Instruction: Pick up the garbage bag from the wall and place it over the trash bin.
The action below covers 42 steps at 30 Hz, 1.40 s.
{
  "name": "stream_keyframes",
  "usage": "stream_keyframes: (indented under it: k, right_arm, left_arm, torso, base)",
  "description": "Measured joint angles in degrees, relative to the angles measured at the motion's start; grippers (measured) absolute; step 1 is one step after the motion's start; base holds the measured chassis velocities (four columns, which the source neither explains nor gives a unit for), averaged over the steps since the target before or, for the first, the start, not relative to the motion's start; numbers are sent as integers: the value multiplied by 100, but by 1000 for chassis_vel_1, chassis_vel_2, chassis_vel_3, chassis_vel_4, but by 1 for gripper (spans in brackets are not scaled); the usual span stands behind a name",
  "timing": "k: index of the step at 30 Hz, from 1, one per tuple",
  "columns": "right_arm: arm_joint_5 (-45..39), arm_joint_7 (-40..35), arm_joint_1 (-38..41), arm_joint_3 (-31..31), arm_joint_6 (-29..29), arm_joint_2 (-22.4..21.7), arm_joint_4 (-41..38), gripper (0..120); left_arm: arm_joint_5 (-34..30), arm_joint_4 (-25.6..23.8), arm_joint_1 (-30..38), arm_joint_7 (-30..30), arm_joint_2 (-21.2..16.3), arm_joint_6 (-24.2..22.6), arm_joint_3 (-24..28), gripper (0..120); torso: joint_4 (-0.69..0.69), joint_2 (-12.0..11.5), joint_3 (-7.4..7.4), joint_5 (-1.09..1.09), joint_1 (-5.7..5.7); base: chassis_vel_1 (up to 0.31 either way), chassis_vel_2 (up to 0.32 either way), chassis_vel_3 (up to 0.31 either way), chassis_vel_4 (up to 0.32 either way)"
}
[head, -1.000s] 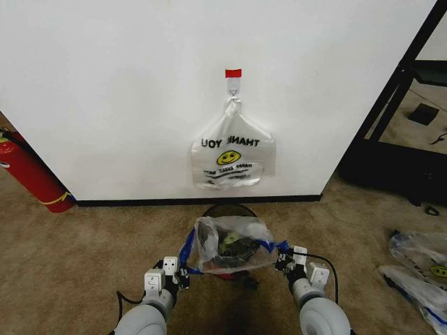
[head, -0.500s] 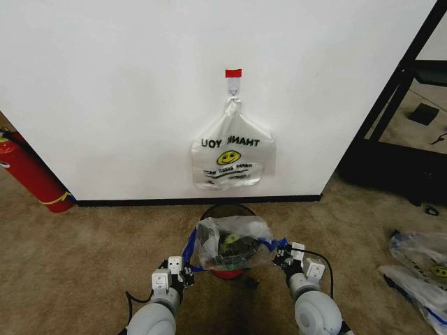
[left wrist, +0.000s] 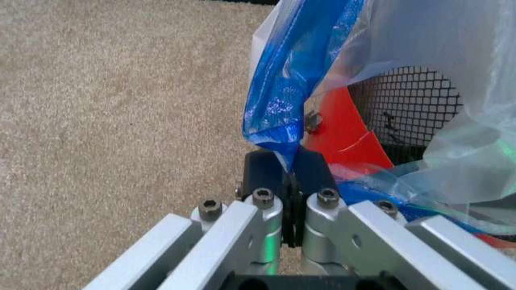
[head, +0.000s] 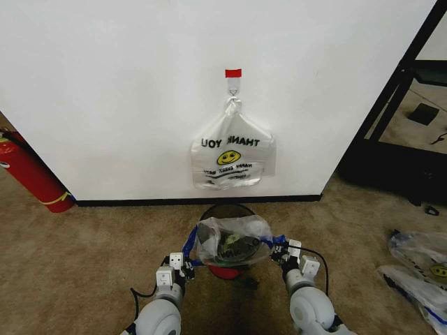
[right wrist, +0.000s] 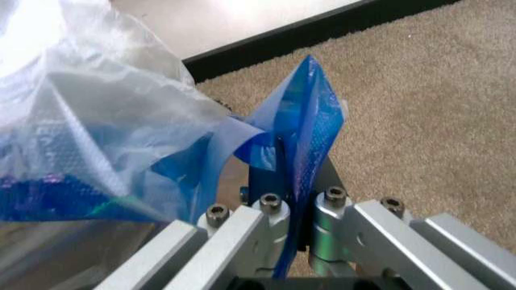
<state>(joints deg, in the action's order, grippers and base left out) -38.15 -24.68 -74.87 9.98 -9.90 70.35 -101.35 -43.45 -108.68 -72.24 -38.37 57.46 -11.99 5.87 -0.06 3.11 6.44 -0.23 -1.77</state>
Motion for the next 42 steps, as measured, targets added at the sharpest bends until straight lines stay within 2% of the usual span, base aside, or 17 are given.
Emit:
stream_keyframes:
  k: [7, 9, 11, 13, 18, 21, 26, 27, 33, 34, 37, 42]
  right_arm:
    - [55, 23, 42, -21, 9, 33, 69, 0]
    - [102, 129, -24, -16, 45, -8, 4, 0]
    - [214, 244, -118, -4, 130, -70, -81, 8]
    - [225, 255, -128, -2, 137, -77, -91, 8]
    - [297, 357, -414, 103, 188, -272, -493, 33]
    - [292, 359, -503, 150, 193, -332, -629, 40]
    - [301, 376, -817, 290, 218, -470, -979, 61]
    - [301, 376, -817, 290, 218, -470, -979, 61]
    - [495, 496, -1241, 505, 346, -565, -1255, 87]
    - [495, 496, -1241, 505, 346, -565, -1255, 87]
    - [706, 628, -1484, 601, 454, -619, -1352, 97]
    - [1096, 861, -1841, 720, 860, -684, -1418, 100]
  left_arm:
    - [8, -109, -24, 92, 44, -32, -44, 0]
    - [12, -221, -62, 96, -17, -65, -57, 8]
    - [26, -333, -111, 96, -87, -77, -79, 18]
    - [27, -339, -114, 96, -91, -77, -80, 18]
    - [216, -773, -321, 95, -333, -89, -121, 41]
    - [272, -928, -382, 91, -411, -90, -137, 48]
    - [329, -1420, -579, 30, -650, -109, -191, 72]
    - [329, -1420, -579, 30, -650, -109, -191, 72]
    - [428, -1987, -831, -26, -891, -130, -220, 96]
    - [428, -1987, -831, -26, -891, -130, -220, 96]
    - [495, -2199, -904, -80, -959, -131, -224, 100]
    - [511, -2478, -878, -108, -1047, -129, -269, 100]
  torso:
    - [0, 0, 0, 0, 0]
    - [0, 0, 0, 0, 0]
    - [0, 0, 0, 0, 0]
    - [0, 0, 0, 0, 0]
    - [0, 0, 0, 0, 0]
    - [0, 0, -1, 0, 0]
    - [0, 0, -1, 0, 0]
    - [0, 0, -1, 0, 0]
    - [0, 0, -1, 0, 0]
    - [0, 0, -1, 0, 0]
    - [0, 0, -1, 0, 0]
    - [0, 0, -1, 0, 0]
  base:
    - [0, 0, 0, 0]
    - [0, 0, 0, 0]
    - [0, 0, 0, 0]
    - [0, 0, 0, 0]
    - [0, 0, 0, 0]
    - [0, 0, 0, 0]
    - [0, 0, 0, 0]
    - [0, 0, 0, 0]
    - [0, 0, 0, 0]
    - [0, 0, 0, 0]
    - [0, 0, 0, 0]
    - [0, 0, 0, 0]
